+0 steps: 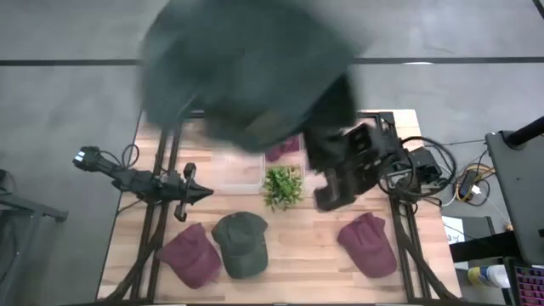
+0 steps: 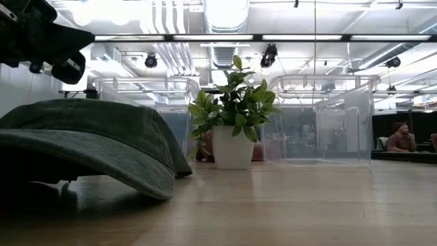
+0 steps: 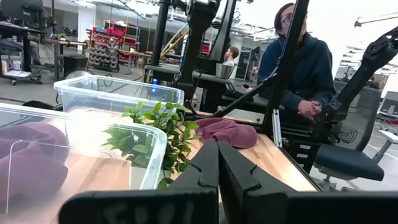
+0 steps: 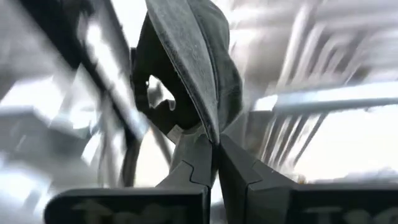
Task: Pick & Place hat
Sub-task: Put the right black cap into the right transparent bin
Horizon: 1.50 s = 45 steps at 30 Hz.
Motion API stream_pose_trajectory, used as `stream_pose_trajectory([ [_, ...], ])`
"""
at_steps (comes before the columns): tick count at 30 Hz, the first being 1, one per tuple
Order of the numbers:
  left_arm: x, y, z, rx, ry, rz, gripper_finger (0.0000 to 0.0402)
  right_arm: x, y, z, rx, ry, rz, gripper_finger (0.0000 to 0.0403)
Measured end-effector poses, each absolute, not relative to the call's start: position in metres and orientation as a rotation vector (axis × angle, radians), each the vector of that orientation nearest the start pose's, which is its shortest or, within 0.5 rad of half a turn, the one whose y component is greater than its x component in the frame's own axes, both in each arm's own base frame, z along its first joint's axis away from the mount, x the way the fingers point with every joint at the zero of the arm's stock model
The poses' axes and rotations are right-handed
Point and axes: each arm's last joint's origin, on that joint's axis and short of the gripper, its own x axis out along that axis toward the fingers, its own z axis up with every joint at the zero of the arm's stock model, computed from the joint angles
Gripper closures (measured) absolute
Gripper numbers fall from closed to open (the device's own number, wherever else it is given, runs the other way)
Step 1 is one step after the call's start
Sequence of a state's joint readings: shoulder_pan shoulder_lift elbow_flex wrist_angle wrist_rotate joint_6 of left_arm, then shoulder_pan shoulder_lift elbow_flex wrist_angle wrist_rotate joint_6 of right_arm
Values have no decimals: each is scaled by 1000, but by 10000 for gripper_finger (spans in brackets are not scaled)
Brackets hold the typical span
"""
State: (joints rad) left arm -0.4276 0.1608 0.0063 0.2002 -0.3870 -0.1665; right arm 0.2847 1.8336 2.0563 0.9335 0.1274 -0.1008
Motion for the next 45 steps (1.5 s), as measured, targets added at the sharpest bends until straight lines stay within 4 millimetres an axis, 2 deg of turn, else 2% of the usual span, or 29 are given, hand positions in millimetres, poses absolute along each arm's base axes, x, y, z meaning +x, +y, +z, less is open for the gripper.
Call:
stream_pose_trajectory([
  [2,100,-34,172,-196,-38,-44,402,335,88,563,167,-1210,100,394],
  [5,100,-34,172,-204,-38,-45,402,334,77,566,183,-1198,219,394],
  [11,100,-34,171,-184,-28,-43,402,336,69,565,247,-1204,292,394],
  [20,100,-34,170,-188,-19,-43,402,336,59,565,232,-1225,270,394],
  [28,100,-34,171,-190,-22,-43,402,339,57,557,357,-1226,300,394],
  [32,100,-34,171,-194,-22,-43,402,347,60,536,368,-1230,187,394],
  [35,100,-34,171,-195,-22,-43,402,352,66,508,357,-1258,58,394],
  [38,100,-34,171,-196,-22,-43,402,347,73,476,343,-1348,-28,394],
  [45,100,-34,171,-214,-21,-43,402,349,93,436,320,-1174,-199,394],
])
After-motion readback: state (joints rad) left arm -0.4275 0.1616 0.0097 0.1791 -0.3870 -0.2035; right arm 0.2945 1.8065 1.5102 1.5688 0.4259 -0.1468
